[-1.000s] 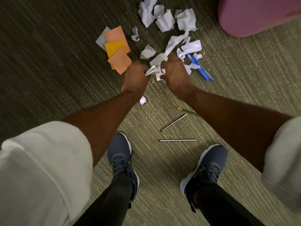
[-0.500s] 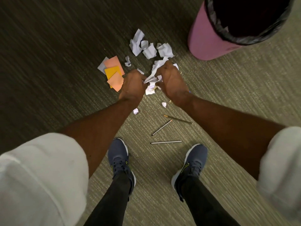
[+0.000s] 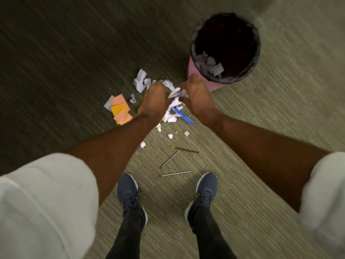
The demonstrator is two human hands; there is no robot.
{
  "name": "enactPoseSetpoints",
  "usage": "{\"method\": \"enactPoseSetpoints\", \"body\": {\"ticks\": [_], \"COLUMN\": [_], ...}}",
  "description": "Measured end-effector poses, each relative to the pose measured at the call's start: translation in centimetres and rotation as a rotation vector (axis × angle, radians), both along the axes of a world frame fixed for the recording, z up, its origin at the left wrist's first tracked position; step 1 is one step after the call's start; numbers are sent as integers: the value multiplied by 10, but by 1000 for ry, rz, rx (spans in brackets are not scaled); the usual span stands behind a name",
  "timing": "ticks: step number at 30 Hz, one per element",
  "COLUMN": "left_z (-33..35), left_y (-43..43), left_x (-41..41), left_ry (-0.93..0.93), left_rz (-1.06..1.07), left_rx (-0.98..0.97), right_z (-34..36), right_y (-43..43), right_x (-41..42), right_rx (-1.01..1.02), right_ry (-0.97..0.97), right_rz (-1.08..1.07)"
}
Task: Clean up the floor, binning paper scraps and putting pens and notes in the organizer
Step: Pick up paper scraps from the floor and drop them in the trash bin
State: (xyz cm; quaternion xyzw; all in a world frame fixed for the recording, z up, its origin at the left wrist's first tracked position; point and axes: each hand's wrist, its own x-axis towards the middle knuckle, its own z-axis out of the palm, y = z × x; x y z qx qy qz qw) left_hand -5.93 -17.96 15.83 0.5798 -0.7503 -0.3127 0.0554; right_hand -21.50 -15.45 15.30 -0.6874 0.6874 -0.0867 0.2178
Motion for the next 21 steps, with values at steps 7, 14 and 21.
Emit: {"method": "enactPoseSetpoints", "body": {"ticks": [7, 14, 21], "left_z": [25, 32, 27], "left_y": [-29, -59, -84], "left_x": [-59, -115, -149], "left_ry": [7, 96, 159], "left_rz": [-97, -86, -144], "left_rx": [-71, -88, -104], "right_z": [30, 44, 26], "right_y": [-17, -29, -42], "right_x": [-63, -123, -167], "right_rx": [-60, -78, -43], "right_ry": [-27, 54, -16], "right_rz": [-107, -206, -382]}}
